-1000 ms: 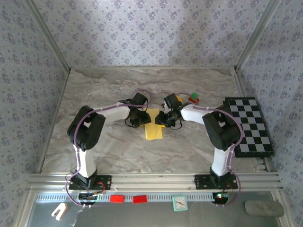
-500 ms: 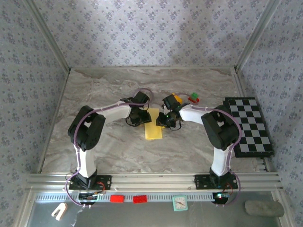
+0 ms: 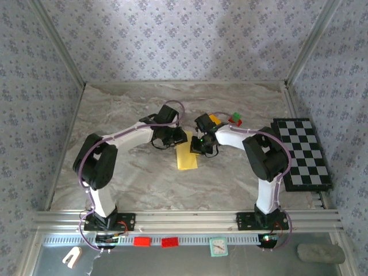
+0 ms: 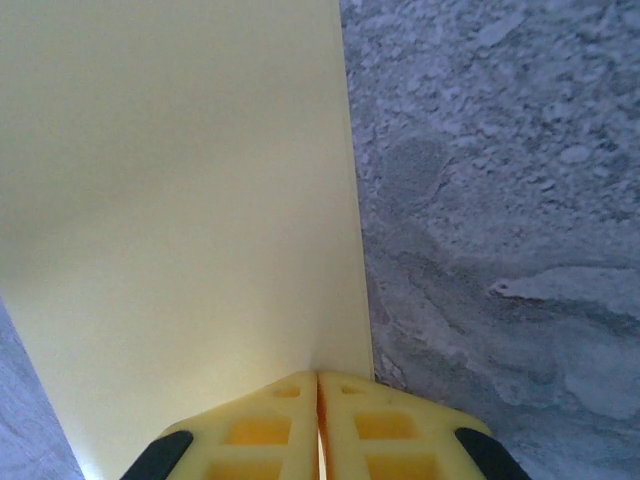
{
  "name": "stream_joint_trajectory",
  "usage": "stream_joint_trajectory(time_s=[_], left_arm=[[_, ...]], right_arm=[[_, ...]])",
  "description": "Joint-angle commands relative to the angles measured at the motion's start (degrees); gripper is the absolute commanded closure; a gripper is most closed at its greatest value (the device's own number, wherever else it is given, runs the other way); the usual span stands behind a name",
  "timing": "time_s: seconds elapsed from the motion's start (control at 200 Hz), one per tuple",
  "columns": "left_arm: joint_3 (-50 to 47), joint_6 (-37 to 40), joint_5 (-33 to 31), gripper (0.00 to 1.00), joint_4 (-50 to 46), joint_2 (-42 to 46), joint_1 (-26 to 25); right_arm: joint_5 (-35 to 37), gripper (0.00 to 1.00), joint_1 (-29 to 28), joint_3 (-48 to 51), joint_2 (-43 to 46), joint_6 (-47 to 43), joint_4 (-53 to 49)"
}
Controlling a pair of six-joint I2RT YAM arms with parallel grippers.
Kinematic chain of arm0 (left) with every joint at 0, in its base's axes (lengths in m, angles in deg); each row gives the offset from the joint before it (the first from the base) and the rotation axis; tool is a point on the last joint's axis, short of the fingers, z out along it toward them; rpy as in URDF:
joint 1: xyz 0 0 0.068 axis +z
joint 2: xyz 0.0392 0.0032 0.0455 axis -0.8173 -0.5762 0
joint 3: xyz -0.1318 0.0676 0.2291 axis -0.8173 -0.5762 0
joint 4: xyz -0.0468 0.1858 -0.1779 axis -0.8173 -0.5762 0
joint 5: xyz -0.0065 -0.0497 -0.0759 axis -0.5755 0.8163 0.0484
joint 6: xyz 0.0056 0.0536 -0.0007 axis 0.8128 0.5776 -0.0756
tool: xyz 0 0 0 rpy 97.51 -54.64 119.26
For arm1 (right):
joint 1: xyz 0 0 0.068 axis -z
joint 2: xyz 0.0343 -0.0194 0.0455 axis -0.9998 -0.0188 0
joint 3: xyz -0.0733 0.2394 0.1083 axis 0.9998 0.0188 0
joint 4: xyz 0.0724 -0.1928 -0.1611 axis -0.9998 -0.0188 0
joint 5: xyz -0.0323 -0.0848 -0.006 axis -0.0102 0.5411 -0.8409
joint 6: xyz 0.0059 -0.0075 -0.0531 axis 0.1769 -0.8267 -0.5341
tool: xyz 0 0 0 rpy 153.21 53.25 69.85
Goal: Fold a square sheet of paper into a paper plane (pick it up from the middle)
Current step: Hold the square sheet of paper at the center of the table, then first fold the square sheet of paper in half at the center of the table.
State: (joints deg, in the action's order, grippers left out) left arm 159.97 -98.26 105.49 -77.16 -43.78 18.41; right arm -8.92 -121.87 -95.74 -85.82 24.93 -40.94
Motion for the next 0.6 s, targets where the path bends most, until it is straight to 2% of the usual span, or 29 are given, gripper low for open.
stream_joint_trajectory(time_s=[0.0,0.275,0.595], left_arm=[[-0.4,-0.1,5.4,0.83,1.4,-2.5,-0.3],[0.5,0.8,5.1,0.88,-0.9,-7.1,-0.6],[0.5,3.2,0.0,0.9,-4.4,-8.8,-0.9]], right_arm=[[8.1,0.9,-0.2,2.5,-5.9,-1.1,-6.5],[8.9,0.9,-0.5,2.4,-6.3,-0.4,-6.9],[10.8,0.9,-1.3,2.0,-7.0,0.0,-8.4]])
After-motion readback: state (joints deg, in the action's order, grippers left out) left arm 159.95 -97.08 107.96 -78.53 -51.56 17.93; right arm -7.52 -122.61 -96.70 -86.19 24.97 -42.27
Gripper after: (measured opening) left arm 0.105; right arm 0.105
